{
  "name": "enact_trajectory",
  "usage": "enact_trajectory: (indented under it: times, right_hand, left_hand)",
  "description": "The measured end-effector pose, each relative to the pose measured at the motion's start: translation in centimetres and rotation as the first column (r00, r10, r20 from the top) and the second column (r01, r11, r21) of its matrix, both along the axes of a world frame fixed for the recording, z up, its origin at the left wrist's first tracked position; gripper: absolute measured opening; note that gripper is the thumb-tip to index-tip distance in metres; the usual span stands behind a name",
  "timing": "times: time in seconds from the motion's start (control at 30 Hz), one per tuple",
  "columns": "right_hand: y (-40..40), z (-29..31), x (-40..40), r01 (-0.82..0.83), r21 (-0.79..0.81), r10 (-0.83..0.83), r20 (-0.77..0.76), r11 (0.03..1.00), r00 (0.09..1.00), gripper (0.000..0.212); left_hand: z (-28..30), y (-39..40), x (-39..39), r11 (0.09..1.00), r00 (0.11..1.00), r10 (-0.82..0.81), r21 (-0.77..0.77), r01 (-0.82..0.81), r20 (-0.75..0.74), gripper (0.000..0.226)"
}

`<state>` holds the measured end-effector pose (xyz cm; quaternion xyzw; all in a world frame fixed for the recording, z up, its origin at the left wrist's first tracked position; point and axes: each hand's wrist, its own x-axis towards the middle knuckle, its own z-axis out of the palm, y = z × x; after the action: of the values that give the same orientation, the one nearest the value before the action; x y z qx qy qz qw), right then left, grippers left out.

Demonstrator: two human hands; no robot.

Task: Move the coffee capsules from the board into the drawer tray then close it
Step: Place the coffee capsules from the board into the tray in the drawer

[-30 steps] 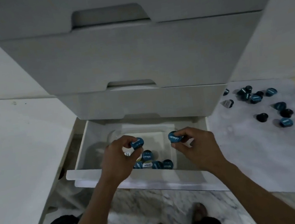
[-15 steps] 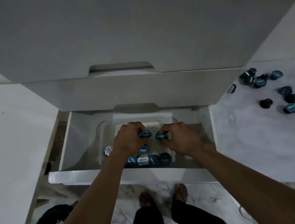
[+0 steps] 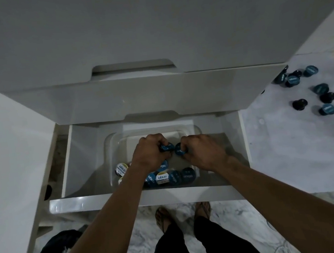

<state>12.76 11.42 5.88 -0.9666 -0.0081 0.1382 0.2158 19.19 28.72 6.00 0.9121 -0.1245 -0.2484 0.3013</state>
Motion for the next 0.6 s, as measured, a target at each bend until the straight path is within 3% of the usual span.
enact_trajectory:
  times: [0.33,0.5,0.6]
  right_hand:
    - [-0.59,0.32,0.16,0.002,0.066,0.002,-0.055,0.998,0.998,0.016]
    - [-0.68,0.57,0.43,-0.069,0.034,0.071,-0.078,0.997,0.994,0.034]
    - [-0.69,0.61,0.51,-0.11,0.013,0.11,-0.1,0.994,0.989,0.028]
  left_hand:
    - [0.02,0.24,-0.32,0.996,0.996,-0.021,-0.086,0.014,-0.09,0.026]
    - [-0.16,0.06,-0.31,0.997,0.995,-0.035,-0.078,0.028,-0.089,0.032]
    - [-0.11,-0.1,-0.35,0.996,0.993,-0.071,-0.064,0.065,-0.091,0.037]
